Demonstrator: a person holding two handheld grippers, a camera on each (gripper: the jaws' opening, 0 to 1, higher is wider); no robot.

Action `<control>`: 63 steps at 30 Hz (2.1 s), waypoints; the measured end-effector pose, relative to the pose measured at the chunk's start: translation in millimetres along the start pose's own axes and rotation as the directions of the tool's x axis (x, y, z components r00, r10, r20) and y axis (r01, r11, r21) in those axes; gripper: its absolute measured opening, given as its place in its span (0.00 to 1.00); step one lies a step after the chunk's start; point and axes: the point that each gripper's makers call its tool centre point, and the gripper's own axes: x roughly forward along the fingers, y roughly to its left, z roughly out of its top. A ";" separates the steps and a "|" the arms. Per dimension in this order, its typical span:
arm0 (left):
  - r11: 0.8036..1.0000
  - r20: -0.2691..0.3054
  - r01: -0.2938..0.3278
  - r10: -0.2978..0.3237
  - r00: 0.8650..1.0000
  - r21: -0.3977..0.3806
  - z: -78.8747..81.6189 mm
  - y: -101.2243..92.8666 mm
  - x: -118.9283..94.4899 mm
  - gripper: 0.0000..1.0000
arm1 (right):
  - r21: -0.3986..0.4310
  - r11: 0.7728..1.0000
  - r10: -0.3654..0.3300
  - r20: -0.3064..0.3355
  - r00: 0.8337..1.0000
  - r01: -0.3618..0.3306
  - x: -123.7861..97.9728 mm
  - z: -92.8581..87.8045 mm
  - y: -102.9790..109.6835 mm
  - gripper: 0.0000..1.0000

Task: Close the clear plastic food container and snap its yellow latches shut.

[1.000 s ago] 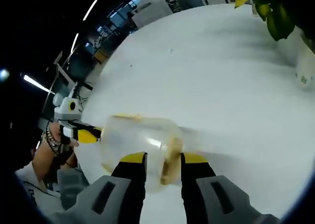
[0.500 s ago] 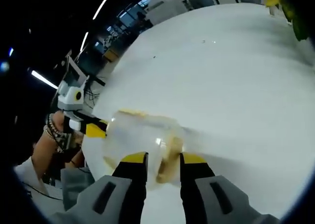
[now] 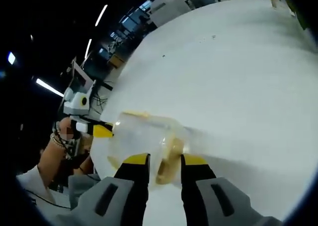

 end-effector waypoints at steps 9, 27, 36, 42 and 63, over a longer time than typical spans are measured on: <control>1.000 -0.025 -0.021 0.022 0.999 0.017 -1.3 -1.0 1.5 0.17 | 0.016 1.000 0.022 0.012 1.000 -0.022 0.8 -1.0 0.8 0.21; 0.999 -0.003 -0.036 0.036 0.999 0.039 -2.9 -5.2 9.8 0.19 | 0.038 0.999 0.028 0.005 1.000 -0.028 -10.9 1.1 2.8 0.21; 0.986 0.073 -0.074 0.064 0.995 0.146 4.1 -1.6 -9.4 0.12 | 0.024 0.999 0.023 0.046 0.999 -0.025 -18.0 7.9 2.5 0.10; 0.971 0.226 -0.049 -0.005 0.974 0.232 27.5 -29.1 -19.5 0.00 | 0.025 0.993 0.111 0.183 0.977 -0.117 -19.8 43.9 28.4 0.00; 0.958 0.162 0.283 -0.288 0.944 0.055 -29.8 -85.4 39.8 0.00 | -0.094 0.989 0.119 0.011 0.993 -0.118 56.9 37.3 63.7 0.00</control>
